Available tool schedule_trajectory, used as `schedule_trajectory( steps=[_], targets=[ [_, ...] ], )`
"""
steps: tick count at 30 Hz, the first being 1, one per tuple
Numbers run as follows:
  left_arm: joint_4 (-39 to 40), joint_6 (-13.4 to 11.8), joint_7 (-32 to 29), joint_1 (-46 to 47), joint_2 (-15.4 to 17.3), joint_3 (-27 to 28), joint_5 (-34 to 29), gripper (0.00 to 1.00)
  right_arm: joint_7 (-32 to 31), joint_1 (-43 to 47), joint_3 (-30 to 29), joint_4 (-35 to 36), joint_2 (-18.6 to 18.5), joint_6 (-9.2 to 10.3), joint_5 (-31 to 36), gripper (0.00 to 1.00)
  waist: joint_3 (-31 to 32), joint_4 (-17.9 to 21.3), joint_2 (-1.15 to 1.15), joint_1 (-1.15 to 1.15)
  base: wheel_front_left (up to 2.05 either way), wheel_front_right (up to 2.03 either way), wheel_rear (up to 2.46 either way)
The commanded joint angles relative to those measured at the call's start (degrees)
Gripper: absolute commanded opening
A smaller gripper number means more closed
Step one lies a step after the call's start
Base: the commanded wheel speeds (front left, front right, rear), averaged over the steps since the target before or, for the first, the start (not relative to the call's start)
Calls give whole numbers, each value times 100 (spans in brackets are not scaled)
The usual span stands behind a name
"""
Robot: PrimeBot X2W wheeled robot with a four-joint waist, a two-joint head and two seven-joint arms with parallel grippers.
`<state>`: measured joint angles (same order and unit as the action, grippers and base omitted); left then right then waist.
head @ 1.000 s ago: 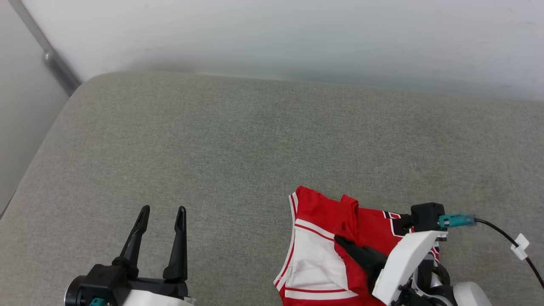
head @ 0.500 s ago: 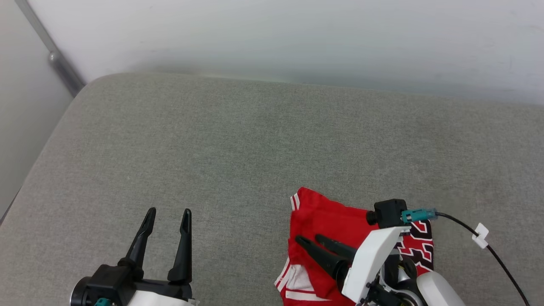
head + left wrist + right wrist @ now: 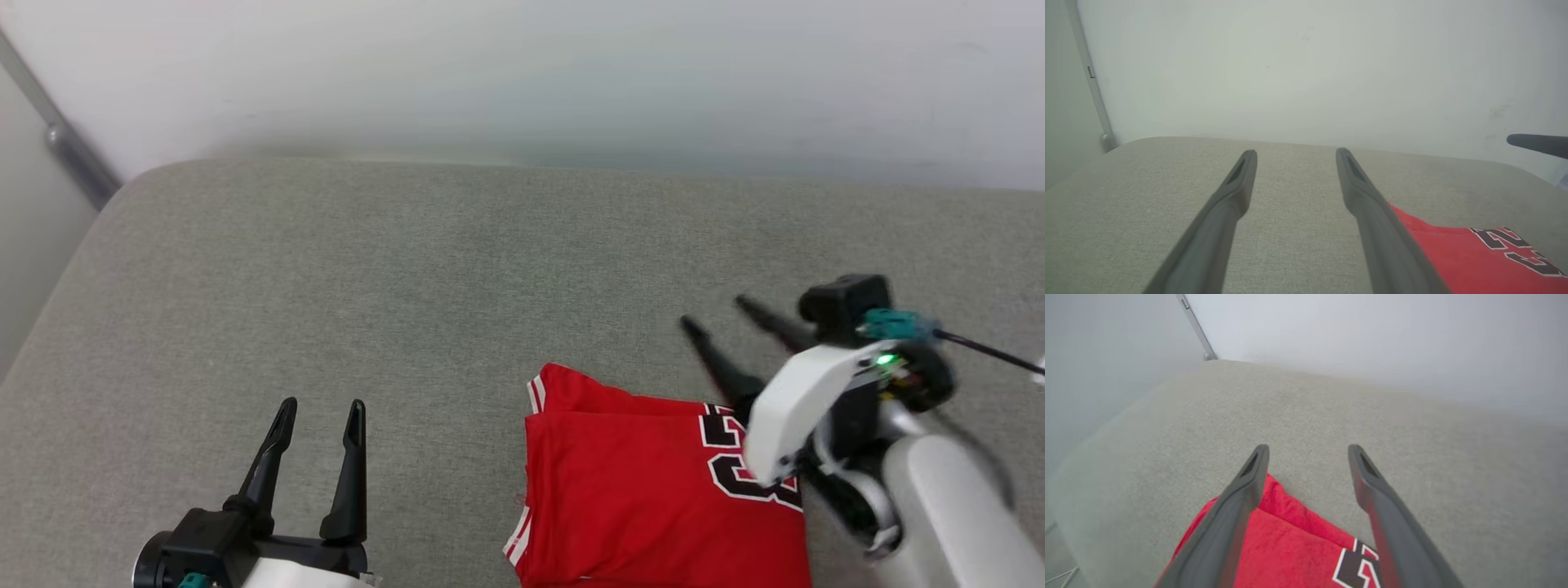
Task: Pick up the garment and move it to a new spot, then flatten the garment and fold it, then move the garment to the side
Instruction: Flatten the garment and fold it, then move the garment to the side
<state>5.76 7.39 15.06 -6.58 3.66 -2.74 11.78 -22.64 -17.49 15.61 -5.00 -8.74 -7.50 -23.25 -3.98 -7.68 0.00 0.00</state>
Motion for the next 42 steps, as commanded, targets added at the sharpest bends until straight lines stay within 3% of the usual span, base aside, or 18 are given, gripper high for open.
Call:
schedule_trajectory(
  steps=[1,8,11,18,24,32,42],
  targets=[
    [25,2,15,35,-1,14,17,100,320,-147,-28,89,-312,2,435,100,-17,77,0,0,0,0,0],
    [36,2,15,116,-10,-9,9,100,1393,-106,-409,90,-932,3,1206,100,-80,272,0,0,0,0,0],
    [15,2,15,131,-13,-23,-17,100,1936,158,-739,24,-995,3,1374,100,-90,332,0,0,0,0,0],
    [15,2,15,139,23,-98,42,100,2942,876,-1574,263,-677,3,1402,100,-127,416,0,0,0,0,0],
    [78,2,15,28,29,-73,98,100,3455,1485,-1865,626,-212,3,1641,100,-153,440,0,0,0,0,0],
    [143,2,15,-6,20,-131,99,100,3665,1863,-1872,833,246,3,1906,100,-165,414,0,0,0,0,0],
    [145,2,14,52,26,-141,46,100,3581,1862,-1826,813,276,3,1835,100,-193,419,0,0,0,0,0]
  ],
)
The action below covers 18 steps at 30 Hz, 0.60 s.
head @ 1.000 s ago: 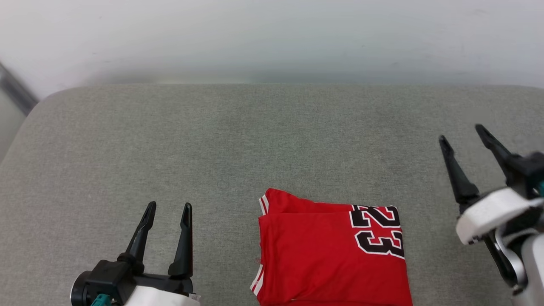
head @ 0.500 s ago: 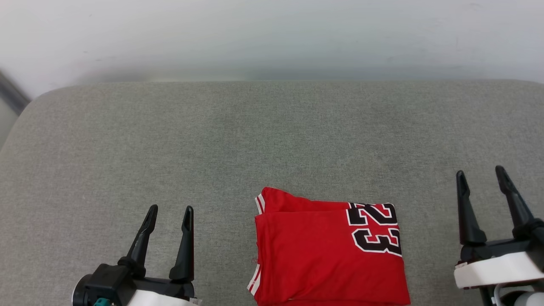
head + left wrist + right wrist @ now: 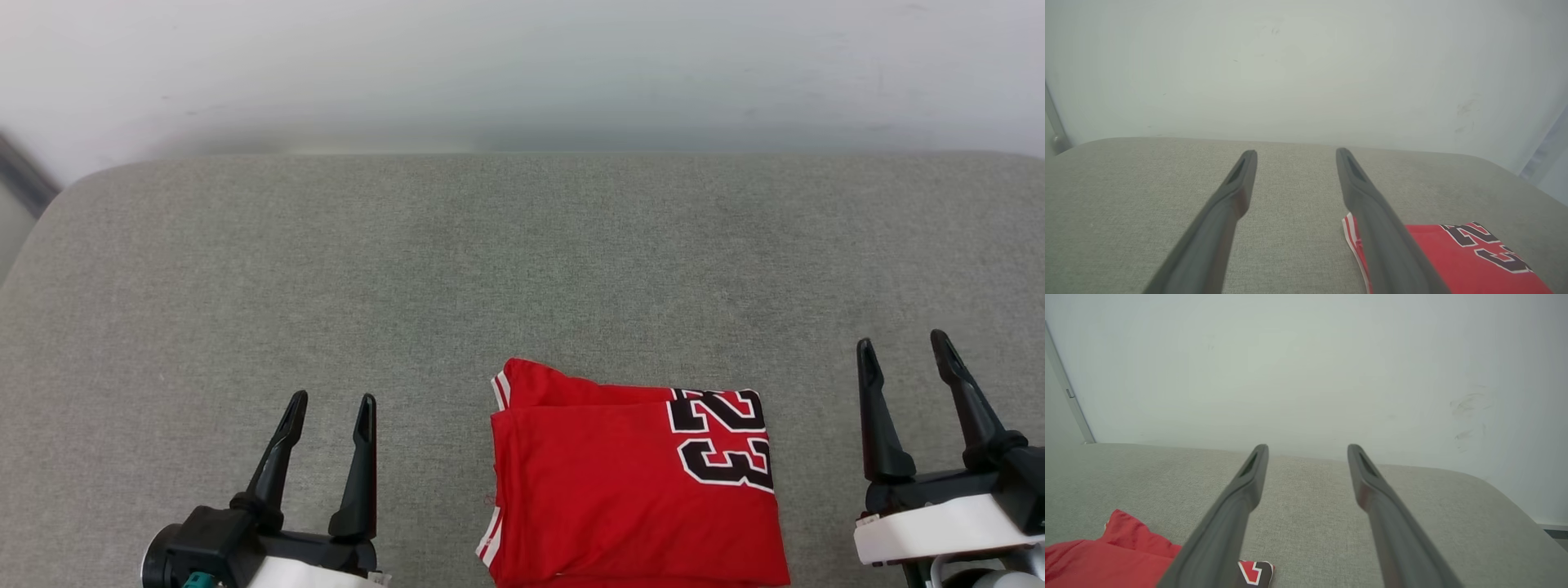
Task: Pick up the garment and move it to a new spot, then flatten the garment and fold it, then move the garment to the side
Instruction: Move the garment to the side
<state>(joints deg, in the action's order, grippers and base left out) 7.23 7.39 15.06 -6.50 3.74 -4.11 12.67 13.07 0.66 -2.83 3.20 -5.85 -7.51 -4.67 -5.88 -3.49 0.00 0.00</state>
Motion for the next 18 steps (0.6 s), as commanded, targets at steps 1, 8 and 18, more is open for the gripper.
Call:
schedule_trajectory(
  steps=[1,8,18],
  targets=[
    [-9,2,15,49,17,-10,-46,100,-8,49,28,-14,-25,4,-31,100,-5,0,0,0,0,0,0],
    [-134,2,15,116,36,-79,-20,100,-274,76,73,-16,-103,4,-180,100,-54,-39,0,0,0,0,0],
    [-195,2,15,270,9,-146,-37,100,-2543,17,335,649,-738,3,-1082,100,-239,-196,0,0,0,0,0]
  ],
)
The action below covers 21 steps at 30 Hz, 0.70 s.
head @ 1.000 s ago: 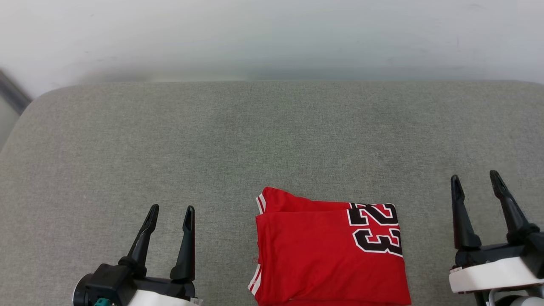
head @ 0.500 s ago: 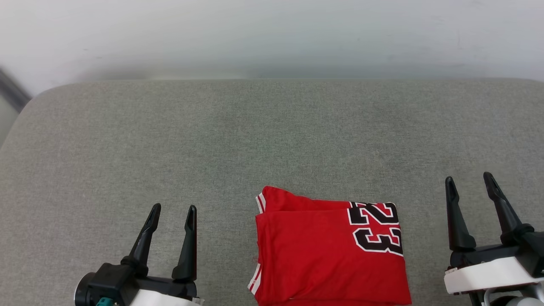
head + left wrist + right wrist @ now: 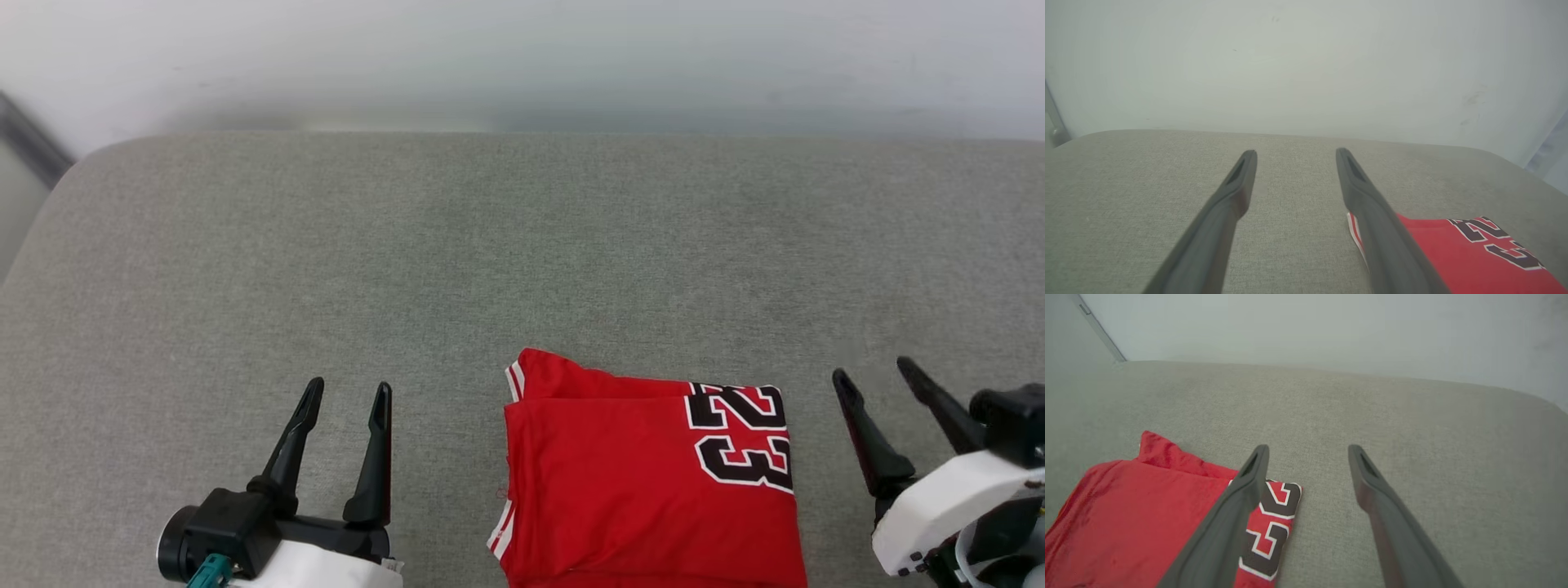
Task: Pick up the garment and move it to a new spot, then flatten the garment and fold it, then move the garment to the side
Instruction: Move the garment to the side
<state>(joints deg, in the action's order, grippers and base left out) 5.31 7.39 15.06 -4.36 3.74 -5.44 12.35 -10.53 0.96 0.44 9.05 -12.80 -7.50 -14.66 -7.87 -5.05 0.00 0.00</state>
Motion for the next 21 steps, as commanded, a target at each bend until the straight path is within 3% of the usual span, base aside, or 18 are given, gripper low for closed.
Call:
schedule_trajectory(
  steps=[1,7,10,14,21],
  targets=[
    [6,2,15,72,8,-16,-4,100,-553,18,52,139,-123,3,-212,100,-70,-64,0,0,0,0,0],
    [51,2,15,150,-13,-46,-26,100,-2987,262,-7,525,-155,2,-939,100,-259,-208,0,0,0,0,0],
    [64,2,14,183,-30,-100,15,100,-3787,236,-101,663,-100,2,-902,100,-353,-308,0,0,0,0,0],
    [30,2,15,300,-40,-184,16,100,-4251,80,-143,536,2,2,-819,100,-474,-455,0,0,0,0,0],
    [-65,2,15,424,-47,-232,-22,100,-4417,-63,-46,102,168,2,-738,100,-603,-655,0,0,0,0,0]
  ],
)
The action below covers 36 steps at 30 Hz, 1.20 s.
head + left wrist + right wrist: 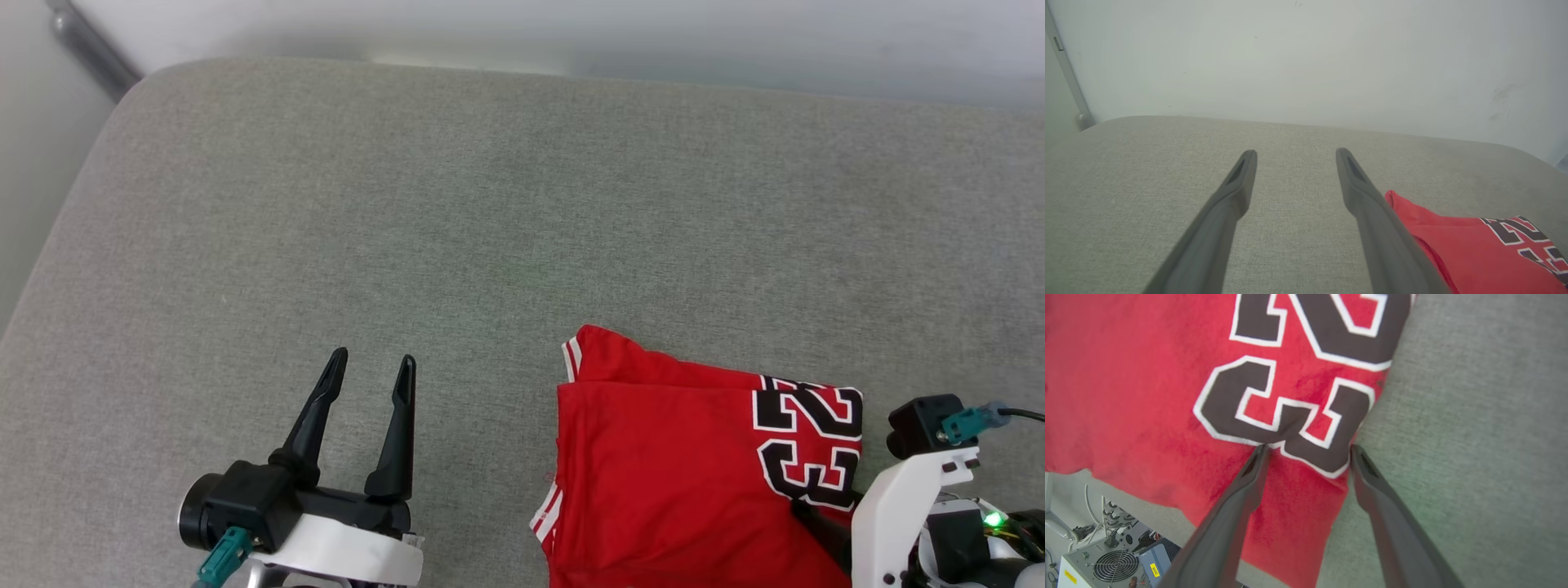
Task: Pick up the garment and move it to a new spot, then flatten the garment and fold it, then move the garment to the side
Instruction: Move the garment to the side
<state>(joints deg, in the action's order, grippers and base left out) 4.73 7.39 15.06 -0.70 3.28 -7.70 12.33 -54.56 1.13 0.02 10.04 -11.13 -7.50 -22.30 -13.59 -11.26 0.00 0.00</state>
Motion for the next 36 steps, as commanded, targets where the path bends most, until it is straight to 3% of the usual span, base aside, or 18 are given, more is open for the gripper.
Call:
schedule_trajectory(
  steps=[1,9,10,11,12,15,22,26,32,36],
  targets=[
    [-15,2,15,77,-3,-4,-18,100,-5,-105,22,-64,8,2,40,100,-48,-60,0,0,0,0,0],
    [-100,2,14,120,-14,-107,-39,100,200,-140,463,-880,13,2,289,100,-107,-136,0,0,0,0,0],
    [-121,2,15,134,-10,-154,-74,100,284,-200,521,-974,-10,3,363,58,-110,-130,0,0,0,0,0],
    [-138,2,15,150,-10,-191,-74,100,365,-257,598,-1051,-50,3,448,5,-107,-124,0,0,0,0,0],
    [-149,2,15,161,-10,-214,-77,100,458,-308,702,-1108,-90,3,503,0,-98,-118,0,0,0,0,0],
    [-179,2,15,166,-16,-231,-51,100,714,-442,861,-1168,-210,5,636,0,-34,-60,0,0,0,0,0],
    [-169,2,14,-12,-11,-218,1,100,1160,-932,1260,-821,-923,5,1387,0,173,330,0,0,0,0,0],
    [-122,2,15,-20,-11,-386,70,100,1034,-1309,1724,-633,-1548,5,1593,0,151,765,0,0,0,0,0],
    [-29,2,14,248,47,-772,38,100,839,-2178,2474,-492,-2808,3,1564,0,-250,1615,0,0,0,0,0],
    [-3,2,15,540,130,-925,15,100,993,-2690,2604,-668,-3281,5,1417,0,-695,2198,0,0,0,0,0]
  ],
)
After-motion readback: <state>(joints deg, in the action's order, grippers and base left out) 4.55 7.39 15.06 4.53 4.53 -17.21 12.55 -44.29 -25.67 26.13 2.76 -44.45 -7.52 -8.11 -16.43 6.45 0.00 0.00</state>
